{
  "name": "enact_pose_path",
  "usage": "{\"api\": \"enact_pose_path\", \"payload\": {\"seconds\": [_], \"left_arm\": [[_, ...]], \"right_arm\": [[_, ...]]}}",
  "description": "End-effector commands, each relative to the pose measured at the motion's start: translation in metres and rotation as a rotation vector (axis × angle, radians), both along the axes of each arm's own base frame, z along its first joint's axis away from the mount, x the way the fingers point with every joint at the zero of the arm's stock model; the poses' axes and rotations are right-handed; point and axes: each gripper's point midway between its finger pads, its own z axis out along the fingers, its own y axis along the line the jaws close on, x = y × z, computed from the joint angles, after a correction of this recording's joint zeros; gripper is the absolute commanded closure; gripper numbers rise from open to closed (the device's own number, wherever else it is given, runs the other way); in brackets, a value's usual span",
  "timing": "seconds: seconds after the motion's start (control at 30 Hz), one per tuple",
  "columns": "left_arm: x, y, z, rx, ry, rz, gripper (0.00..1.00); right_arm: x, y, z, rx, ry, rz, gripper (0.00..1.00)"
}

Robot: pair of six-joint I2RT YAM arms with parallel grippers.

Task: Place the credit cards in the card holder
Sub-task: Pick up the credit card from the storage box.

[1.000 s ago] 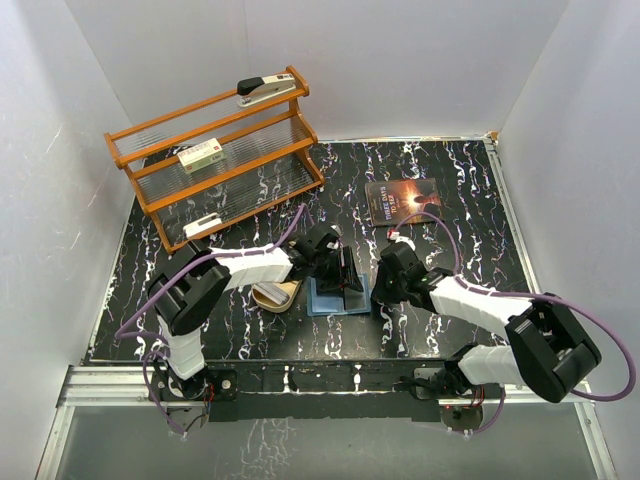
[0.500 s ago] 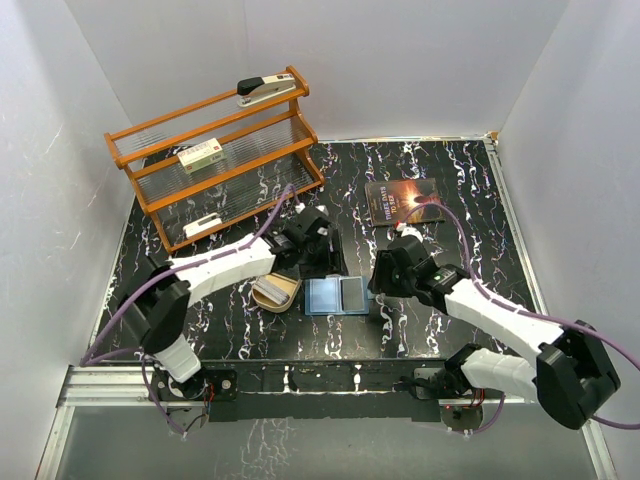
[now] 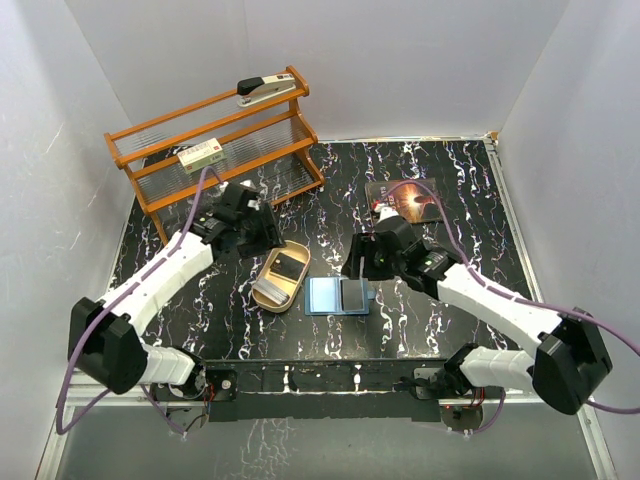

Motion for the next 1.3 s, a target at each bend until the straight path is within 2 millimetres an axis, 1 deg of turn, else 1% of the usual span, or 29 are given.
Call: {"api": "enact_pose_path", "payload": {"seconds": [0.0, 0.13, 0.17, 0.23, 0.37, 0.43, 0.47, 0.53, 0.7, 0.73, 0.8, 0.83, 1.0, 1.2, 1.27], "left_arm": [[-0.020, 0.048, -0.007, 0.064, 0.066, 0.031, 0.47], [-0.029, 0.076, -0.017, 0.054, 0.121, 0.087, 0.60], [-0.033, 0.080, -0.020, 0.051, 0.132, 0.096, 0.62], [-0.040, 0.089, -0.029, 0.053, 0.156, 0.120, 0.65], [-0.055, 0.103, -0.054, 0.048, 0.223, 0.162, 0.75], [-0.061, 0.102, -0.064, 0.020, 0.252, 0.161, 0.79], [-0.063, 0.100, -0.067, 0.006, 0.262, 0.159, 0.79], [-0.068, 0.097, -0.073, -0.022, 0.274, 0.155, 0.79], [-0.077, 0.085, -0.086, -0.093, 0.308, 0.141, 0.78], [-0.077, 0.083, -0.088, -0.103, 0.314, 0.139, 0.78], [-0.077, 0.080, -0.091, -0.123, 0.320, 0.136, 0.78], [-0.077, 0.078, -0.092, -0.134, 0.322, 0.134, 0.78], [-0.081, 0.074, -0.104, -0.154, 0.359, 0.132, 0.78], [-0.080, 0.074, -0.110, -0.155, 0.362, 0.137, 0.78], [-0.080, 0.074, -0.112, -0.154, 0.366, 0.137, 0.78]], "right_arm": [[0.009, 0.047, 0.039, 0.095, -0.097, 0.097, 0.41], [0.007, 0.078, 0.046, 0.118, -0.107, 0.162, 0.40], [0.006, 0.086, 0.046, 0.116, -0.108, 0.181, 0.39], [0.004, 0.103, 0.042, 0.111, -0.100, 0.221, 0.38], [-0.002, 0.138, 0.038, 0.114, -0.101, 0.312, 0.34], [-0.003, 0.152, 0.035, 0.105, -0.101, 0.346, 0.33], [-0.004, 0.158, 0.032, 0.100, -0.100, 0.361, 0.33], [-0.004, 0.172, 0.031, 0.104, -0.099, 0.395, 0.31], [-0.009, 0.200, 0.016, 0.087, -0.078, 0.468, 0.27], [-0.009, 0.205, 0.014, 0.082, -0.077, 0.479, 0.26], [-0.009, 0.213, 0.000, 0.053, -0.062, 0.494, 0.25], [-0.009, 0.215, -0.004, 0.042, -0.062, 0.499, 0.24], [-0.007, 0.224, -0.024, 0.005, -0.045, 0.521, 0.20], [-0.009, 0.231, -0.036, -0.004, -0.027, 0.547, 0.18], [-0.010, 0.233, -0.037, -0.001, -0.024, 0.553, 0.19]]}}
